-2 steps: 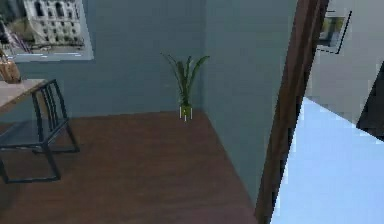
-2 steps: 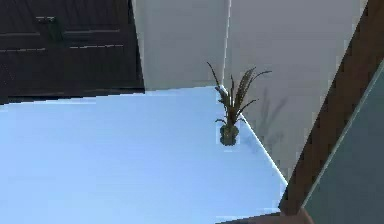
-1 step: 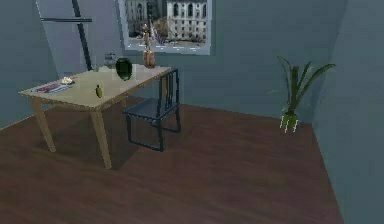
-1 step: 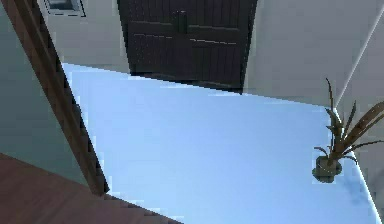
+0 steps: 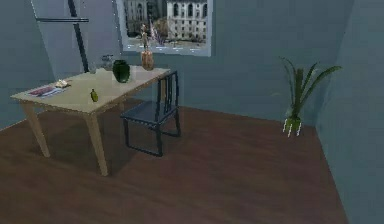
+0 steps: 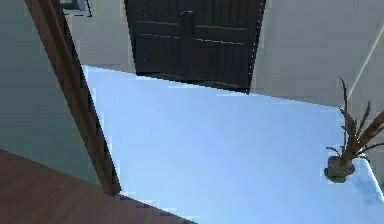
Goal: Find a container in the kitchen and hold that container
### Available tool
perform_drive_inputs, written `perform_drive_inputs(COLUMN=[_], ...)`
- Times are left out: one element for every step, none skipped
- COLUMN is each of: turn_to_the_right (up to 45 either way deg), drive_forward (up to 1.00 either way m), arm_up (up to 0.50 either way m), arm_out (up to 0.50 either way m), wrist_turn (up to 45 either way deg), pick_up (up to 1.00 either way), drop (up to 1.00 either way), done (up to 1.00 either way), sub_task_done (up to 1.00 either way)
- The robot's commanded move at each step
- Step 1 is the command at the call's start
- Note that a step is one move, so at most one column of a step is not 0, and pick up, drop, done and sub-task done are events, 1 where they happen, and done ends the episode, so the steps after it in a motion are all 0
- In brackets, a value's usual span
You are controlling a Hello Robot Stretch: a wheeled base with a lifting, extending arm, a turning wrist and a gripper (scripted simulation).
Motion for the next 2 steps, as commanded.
perform_drive_inputs(turn_to_the_right=[-45.0, -12.0], drive_forward=[0.0, 0.0], arm_up=[0.0, 0.0], arm_out=[0.0, 0.0], wrist_turn=[0.0, 0.0], pick_up=[0.0, 0.0], drop=[0.0, 0.0], done=[0.0, 0.0], sub_task_done=[0.0, 0.0])
